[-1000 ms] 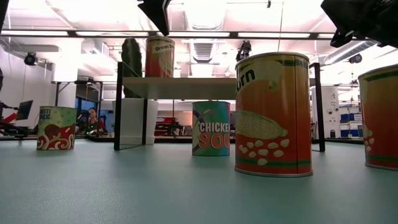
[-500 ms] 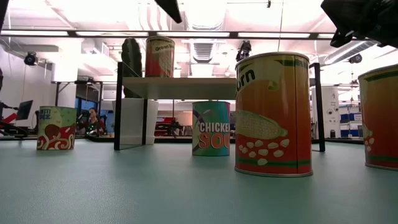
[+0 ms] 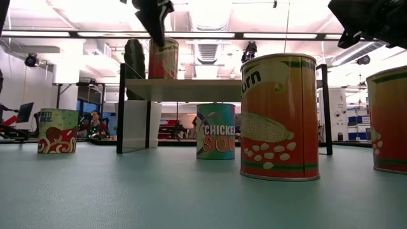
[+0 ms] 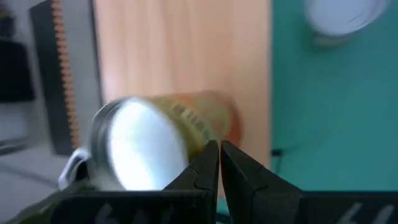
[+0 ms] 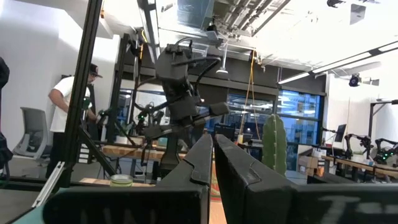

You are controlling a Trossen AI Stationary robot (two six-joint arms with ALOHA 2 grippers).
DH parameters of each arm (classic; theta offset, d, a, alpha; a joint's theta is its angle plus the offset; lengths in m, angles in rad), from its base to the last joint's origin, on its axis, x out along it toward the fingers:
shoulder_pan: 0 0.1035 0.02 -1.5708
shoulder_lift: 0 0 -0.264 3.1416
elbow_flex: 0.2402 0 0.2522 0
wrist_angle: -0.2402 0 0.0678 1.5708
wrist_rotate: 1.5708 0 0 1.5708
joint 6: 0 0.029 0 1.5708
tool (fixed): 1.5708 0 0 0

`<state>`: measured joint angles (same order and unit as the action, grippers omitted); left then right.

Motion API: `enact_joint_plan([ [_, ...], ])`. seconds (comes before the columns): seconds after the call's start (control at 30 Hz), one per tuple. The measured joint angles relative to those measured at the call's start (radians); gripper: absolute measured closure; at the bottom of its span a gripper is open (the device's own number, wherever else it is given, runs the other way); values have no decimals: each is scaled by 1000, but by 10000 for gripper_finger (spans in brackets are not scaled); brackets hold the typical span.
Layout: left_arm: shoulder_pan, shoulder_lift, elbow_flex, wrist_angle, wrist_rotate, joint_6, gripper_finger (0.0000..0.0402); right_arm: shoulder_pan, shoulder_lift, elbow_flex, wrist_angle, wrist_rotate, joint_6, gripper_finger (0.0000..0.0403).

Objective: Pick and place cans onto a shelf
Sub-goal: Put the canned green beans on the shelf

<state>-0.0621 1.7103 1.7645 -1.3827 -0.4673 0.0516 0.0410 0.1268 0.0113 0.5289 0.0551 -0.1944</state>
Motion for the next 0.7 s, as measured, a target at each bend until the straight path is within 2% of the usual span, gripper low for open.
enact_joint_plan([
  [0.07, 1, -1, 0, -23, -41, -9, 402, 0, 0, 0, 0, 0, 0, 394],
  [0.57, 2, -2, 0, -85, -169, -19, 402, 0, 0, 0, 0, 0, 1, 394],
  [0.7, 9, -2, 0, -91, -178, -18, 402, 0, 0, 0, 0, 0, 1, 394],
])
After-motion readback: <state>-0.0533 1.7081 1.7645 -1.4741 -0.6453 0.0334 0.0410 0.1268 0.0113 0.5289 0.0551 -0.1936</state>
